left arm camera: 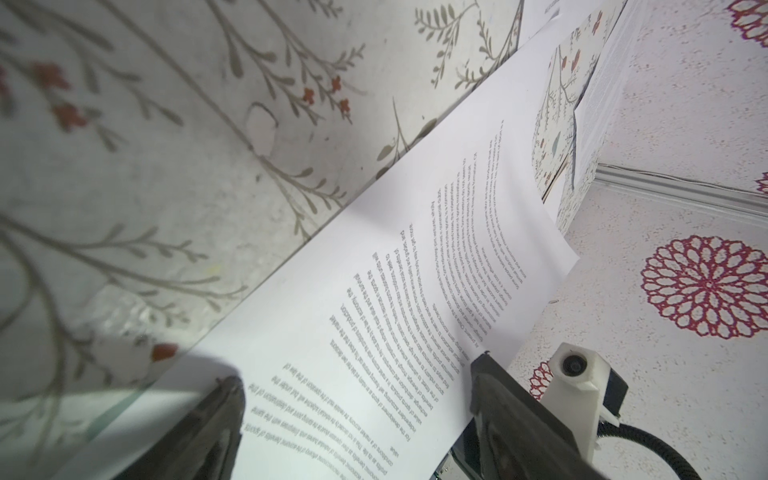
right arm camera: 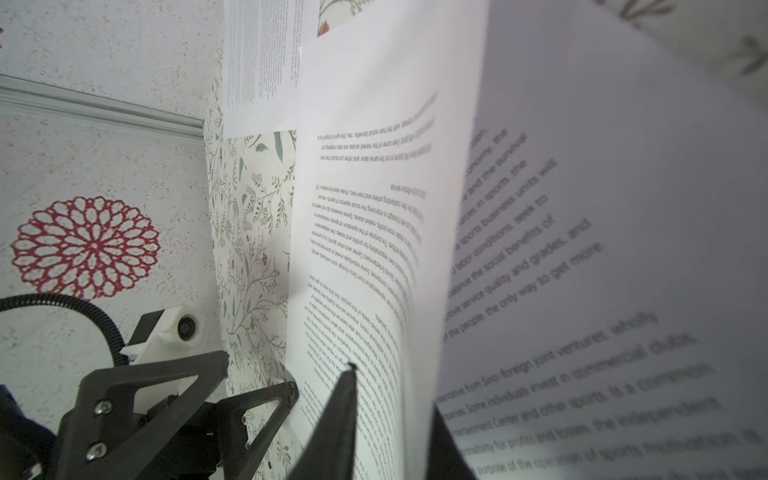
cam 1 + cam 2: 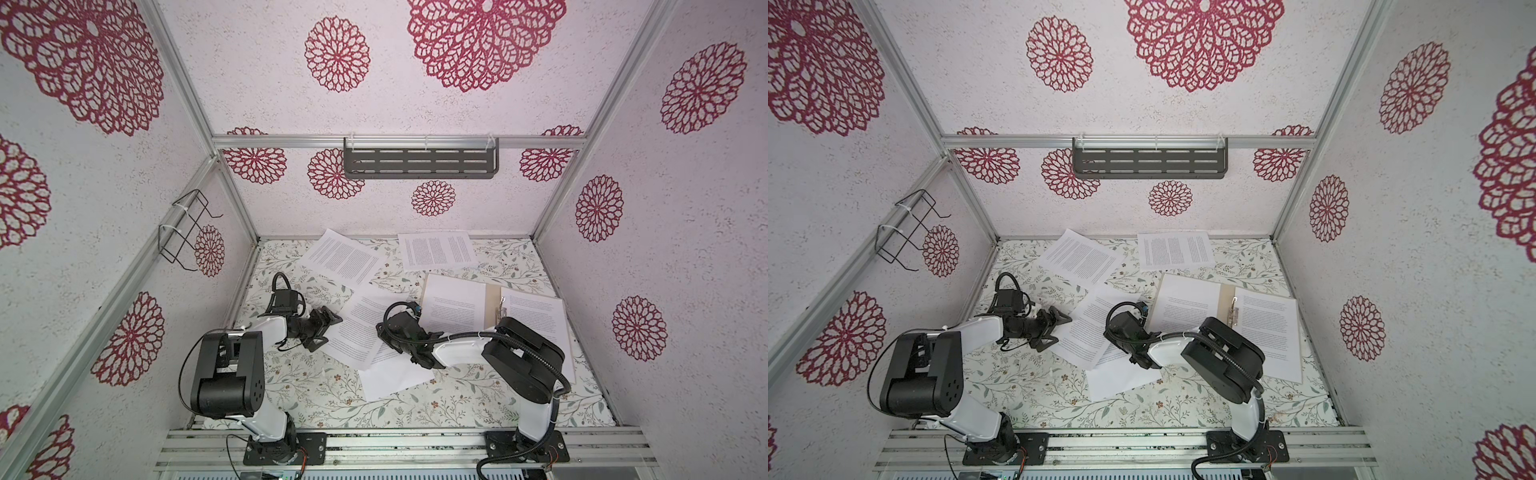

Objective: Put the files into the folder

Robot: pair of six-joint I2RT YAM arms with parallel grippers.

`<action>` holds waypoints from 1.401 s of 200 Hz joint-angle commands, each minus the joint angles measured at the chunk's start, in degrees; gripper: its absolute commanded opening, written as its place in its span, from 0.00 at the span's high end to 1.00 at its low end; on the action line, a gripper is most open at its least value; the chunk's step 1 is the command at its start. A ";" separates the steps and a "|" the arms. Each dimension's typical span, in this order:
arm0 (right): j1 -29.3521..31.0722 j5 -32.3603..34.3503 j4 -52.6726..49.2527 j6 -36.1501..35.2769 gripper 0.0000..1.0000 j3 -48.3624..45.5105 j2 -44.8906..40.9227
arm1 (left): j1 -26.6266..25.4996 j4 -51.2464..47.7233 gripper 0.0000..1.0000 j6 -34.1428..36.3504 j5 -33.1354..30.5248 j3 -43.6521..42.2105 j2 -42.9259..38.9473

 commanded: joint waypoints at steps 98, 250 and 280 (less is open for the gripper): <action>-4.77 -7.53 -31.42 -31.47 1.00 19.28 -10.32 | -1.16 -7.46 0.03 2.15 3.16 12.33 -15.98; -46.97 -7.25 -73.84 -73.14 1.00 14.68 -34.83 | -13.59 -15.37 0.03 12.64 -4.36 29.16 -12.49; -52.26 -2.29 -71.66 -76.95 1.00 12.24 -36.09 | -17.35 -14.93 0.03 14.43 -4.94 27.88 -15.00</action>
